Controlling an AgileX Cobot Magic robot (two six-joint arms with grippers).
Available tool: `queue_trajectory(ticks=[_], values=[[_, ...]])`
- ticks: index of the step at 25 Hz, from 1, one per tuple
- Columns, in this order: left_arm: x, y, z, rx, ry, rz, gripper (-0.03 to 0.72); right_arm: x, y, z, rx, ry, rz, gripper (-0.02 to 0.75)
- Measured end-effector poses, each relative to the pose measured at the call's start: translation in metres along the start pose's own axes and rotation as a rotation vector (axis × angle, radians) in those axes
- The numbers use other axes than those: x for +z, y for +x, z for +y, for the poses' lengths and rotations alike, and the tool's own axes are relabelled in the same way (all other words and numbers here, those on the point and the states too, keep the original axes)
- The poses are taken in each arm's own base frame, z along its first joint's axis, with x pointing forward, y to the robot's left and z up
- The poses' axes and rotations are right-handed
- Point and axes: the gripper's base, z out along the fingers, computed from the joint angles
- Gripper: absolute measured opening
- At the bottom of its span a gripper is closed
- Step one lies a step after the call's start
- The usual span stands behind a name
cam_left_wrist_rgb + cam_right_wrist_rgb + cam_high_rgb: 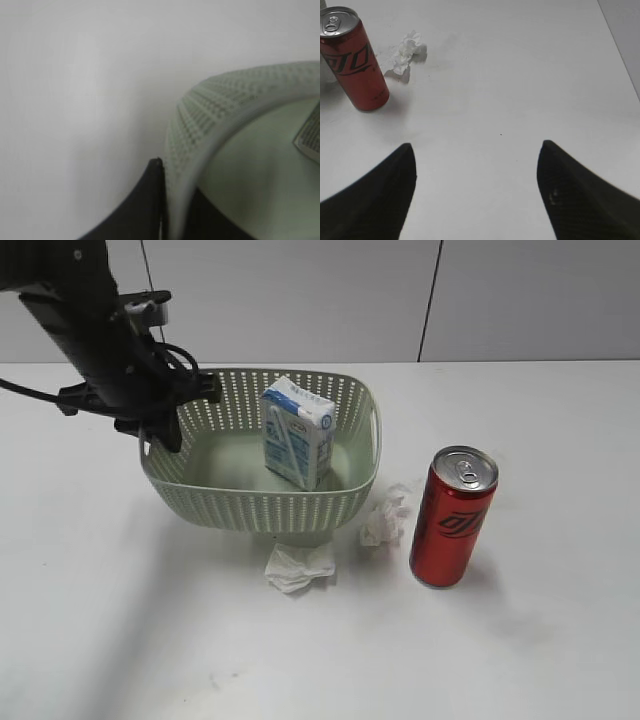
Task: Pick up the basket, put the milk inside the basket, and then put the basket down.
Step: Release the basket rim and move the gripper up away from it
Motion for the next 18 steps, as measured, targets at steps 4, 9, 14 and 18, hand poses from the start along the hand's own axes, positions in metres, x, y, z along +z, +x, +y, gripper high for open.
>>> queue_trajectory(ticks=[4,9,14,18], values=[[0.013,-0.024,-0.009,0.06,0.001,0.029,0.005,0.0,0.0,0.0,0.0,0.0,0.0,0.591],[0.034,-0.048,-0.015,0.027,0.033,0.029,0.005,0.0,0.0,0.0,0.0,0.0,-0.001,0.591],[0.053,-0.056,-0.003,-0.006,0.019,0.044,0.005,0.0,0.0,0.0,0.001,0.0,-0.001,0.591],[0.059,-0.056,-0.001,-0.006,0.017,0.043,0.013,0.0,0.0,0.0,0.001,0.0,-0.001,0.591]])
